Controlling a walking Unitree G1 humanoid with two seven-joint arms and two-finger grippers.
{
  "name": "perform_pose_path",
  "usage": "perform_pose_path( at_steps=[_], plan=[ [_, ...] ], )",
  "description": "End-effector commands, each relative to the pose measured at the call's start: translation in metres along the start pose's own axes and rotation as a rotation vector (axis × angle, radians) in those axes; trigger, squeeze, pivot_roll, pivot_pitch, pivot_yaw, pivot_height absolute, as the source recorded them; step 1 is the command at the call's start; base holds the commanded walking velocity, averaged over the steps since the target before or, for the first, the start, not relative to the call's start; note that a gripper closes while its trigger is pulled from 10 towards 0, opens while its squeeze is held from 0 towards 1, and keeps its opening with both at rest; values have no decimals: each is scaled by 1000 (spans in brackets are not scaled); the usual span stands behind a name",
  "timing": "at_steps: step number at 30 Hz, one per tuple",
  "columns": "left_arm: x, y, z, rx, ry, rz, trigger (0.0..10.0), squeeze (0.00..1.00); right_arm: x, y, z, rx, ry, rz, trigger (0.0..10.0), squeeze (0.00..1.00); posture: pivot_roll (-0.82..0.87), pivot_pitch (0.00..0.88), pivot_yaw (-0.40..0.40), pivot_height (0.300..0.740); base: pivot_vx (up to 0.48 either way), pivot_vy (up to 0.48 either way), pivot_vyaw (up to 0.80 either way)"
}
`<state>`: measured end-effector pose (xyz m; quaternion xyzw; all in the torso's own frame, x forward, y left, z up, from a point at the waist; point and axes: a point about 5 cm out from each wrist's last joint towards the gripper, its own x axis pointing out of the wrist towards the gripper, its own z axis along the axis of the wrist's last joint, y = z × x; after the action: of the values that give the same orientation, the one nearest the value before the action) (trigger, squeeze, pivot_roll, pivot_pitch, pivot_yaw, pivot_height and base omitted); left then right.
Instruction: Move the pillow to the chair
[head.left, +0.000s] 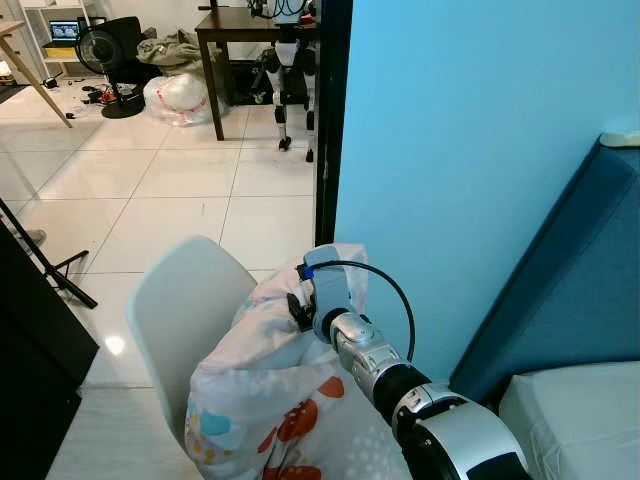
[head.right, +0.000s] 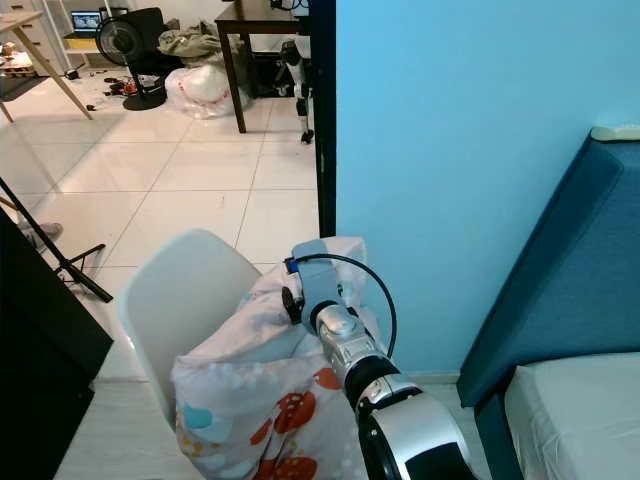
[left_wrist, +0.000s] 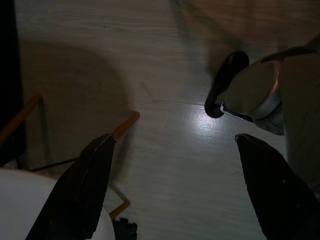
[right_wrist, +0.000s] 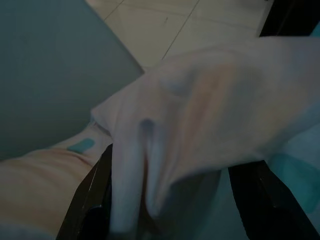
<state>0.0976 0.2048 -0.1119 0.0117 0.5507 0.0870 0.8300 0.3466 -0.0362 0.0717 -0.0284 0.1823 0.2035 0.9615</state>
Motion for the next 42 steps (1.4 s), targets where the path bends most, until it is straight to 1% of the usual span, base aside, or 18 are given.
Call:
perform_pose_path(
  at_steps=[1, 3, 4, 5, 7, 8, 11, 15, 18, 22, 26, 29, 30, 32, 33, 36, 42],
  plan=[
    [0, 1, -3, 3, 11, 4, 10000, 0, 0, 26, -13, 73, 61, 62, 10000, 0, 35, 68, -44, 730, 0, 0, 0],
    [0, 1, -3, 4, 8, 3, 10000, 0, 0, 27, -15, 82, 80, 84, 10000, 0, 34, 69, -44, 715, 0, 0, 0],
    [0, 1, -3, 4, 8, 3, 10000, 0, 0, 27, -15, 82, 80, 84, 10000, 0, 34, 69, -44, 715, 0, 0, 0],
    [0, 1, -2, 5, 8, 3, 10000, 0, 0, 27, -17, 67, 91, 83, 10000, 0, 34, 70, -44, 705, 0, 0, 0],
    [0, 1, -3, 5, 8, 3, 10000, 0, -1, 27, -18, 60, 97, 81, 10000, 0, 34, 69, -44, 700, 0, 0, 0],
    [0, 1, -3, 7, 9, 4, 10000, 0, -2, 27, -22, 43, 117, 82, 10000, 0, 34, 70, -44, 690, 0, 0, 0],
    [0, 1, -3, 8, 9, 4, 10000, 0, -2, 26, -24, 32, 128, 83, 10000, 0, 35, 70, -43, 680, 0, 0, 0],
    [-1, 2, -4, 14, 13, 7, 10000, 0, -4, 26, -34, -3, 180, 86, 10000, 0, 36, 71, -41, 655, 0, 0, 0],
    [-1, 3, -5, 18, 17, 11, 10000, 0, -5, 27, -38, -10, 196, 89, 10000, 0, 38, 71, -41, 635, 0, 0, 0],
    [-1, 4, -7, 19, 25, 22, 10000, 0, -6, 27, -41, -13, 211, 92, 10000, 0, 38, 75, -35, 620, 0, 0, 0],
    [-1, 7, -9, 19, 31, 33, 10000, 0, -7, 28, -44, -11, 224, 93, 10000, 0, 40, 82, -31, 590, 0, 0, 0],
    [-2, 7, -10, 20, 34, 36, 10000, 0, -7, 29, -46, -15, 234, 97, 10000, 0, 40, 84, -30, 580, 0, 0, 0],
    [-2, 8, -11, 20, 38, 39, 10000, 0, -8, 29, -48, -21, 246, 104, 10000, 0, 41, 88, -28, 570, 0, 0, 0],
    [-2, 8, -11, 20, 38, 39, 10000, 0, -8, 29, -48, -21, 246, 104, 10000, 0, 41, 88, -28, 570, 0, 0, 0],
    [-2, 9, -13, 21, 44, 42, 10000, 0, -9, 31, -51, -21, 250, 115, 10000, 0, 43, 93, -25, 560, 0, 0, 0],
    [-3, 10, -15, 21, 48, 44, 10000, 0, -10, 32, -52, -18, 245, 122, 10000, 0, 45, 97, -24, 556, 0, 0, 0],
    [-3, 11, -17, 21, 51, 48, 10000, 0, -8, 36, -46, 2, 198, 150, 10000, 0, 47, 104, -22, 556, 0, 0, 0]
  ],
)
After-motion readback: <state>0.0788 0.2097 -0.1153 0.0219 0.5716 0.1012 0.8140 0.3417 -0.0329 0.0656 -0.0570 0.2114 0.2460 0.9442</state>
